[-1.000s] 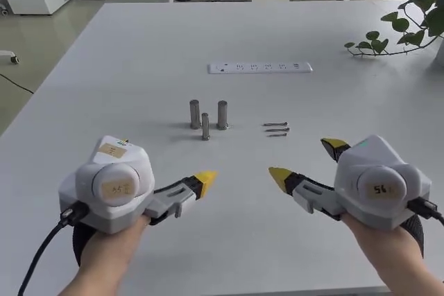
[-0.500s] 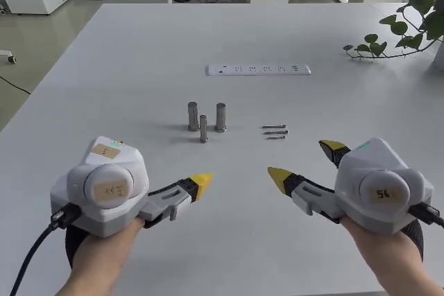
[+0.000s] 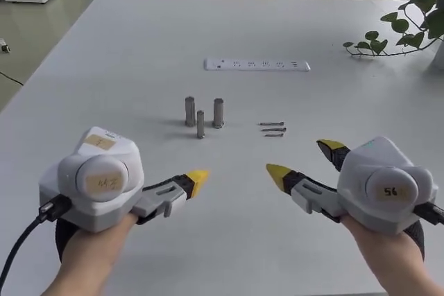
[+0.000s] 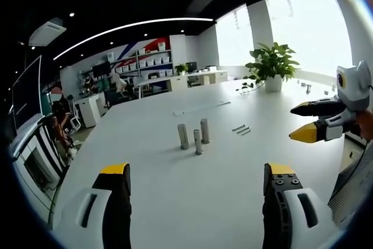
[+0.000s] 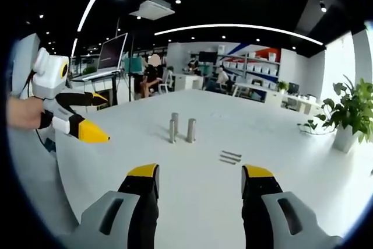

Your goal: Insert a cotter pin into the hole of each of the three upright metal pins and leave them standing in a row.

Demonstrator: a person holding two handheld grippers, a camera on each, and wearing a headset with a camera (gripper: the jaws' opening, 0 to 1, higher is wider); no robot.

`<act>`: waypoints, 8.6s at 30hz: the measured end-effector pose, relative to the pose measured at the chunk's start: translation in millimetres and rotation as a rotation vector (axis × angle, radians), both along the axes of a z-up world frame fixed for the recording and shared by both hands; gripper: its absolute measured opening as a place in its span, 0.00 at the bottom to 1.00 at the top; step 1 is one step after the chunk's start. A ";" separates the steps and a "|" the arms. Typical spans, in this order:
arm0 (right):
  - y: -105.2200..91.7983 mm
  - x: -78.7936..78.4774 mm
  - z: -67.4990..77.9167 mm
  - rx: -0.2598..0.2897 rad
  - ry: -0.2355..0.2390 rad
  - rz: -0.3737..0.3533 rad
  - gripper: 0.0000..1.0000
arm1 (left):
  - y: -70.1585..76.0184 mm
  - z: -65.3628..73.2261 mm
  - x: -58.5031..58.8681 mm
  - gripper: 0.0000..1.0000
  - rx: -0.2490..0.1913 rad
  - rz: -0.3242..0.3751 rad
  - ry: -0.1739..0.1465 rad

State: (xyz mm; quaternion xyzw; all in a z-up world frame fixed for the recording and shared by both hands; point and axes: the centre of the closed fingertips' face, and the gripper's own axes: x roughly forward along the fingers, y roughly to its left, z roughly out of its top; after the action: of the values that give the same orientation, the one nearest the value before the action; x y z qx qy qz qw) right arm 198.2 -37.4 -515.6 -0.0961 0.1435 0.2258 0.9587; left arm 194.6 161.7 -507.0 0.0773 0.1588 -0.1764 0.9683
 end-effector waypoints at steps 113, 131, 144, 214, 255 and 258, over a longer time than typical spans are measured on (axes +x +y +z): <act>153.3 98.8 -58.3 0.067 0.148 0.372 0.04 | -11.4 -2.8 5.1 0.91 -0.004 -0.030 0.061; 149.5 85.8 -61.8 0.061 0.153 0.375 0.04 | -13.1 -1.5 6.0 0.91 -0.014 -0.034 0.056; 143.3 75.5 -64.0 0.037 0.147 0.377 0.04 | -17.4 -1.8 7.1 0.91 -0.016 -0.043 0.057; 20.6 109.2 -69.5 -0.410 0.399 0.532 0.13 | -14.8 1.8 3.8 0.87 -0.005 -0.046 0.053; -11.8 137.8 -93.9 -0.691 0.547 0.684 0.03 | -12.9 2.2 3.5 0.84 -0.001 -0.044 0.057; -10.3 138.0 -92.9 -0.689 0.549 0.695 0.03 | -12.4 1.3 3.9 0.84 0.000 -0.042 0.061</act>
State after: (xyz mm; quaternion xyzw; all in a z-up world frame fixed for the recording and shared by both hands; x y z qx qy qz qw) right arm 336.2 -47.7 -608.5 -0.3831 0.4133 0.4852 0.6686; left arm 198.5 149.3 -505.6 0.0752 0.1866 -0.1989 0.9592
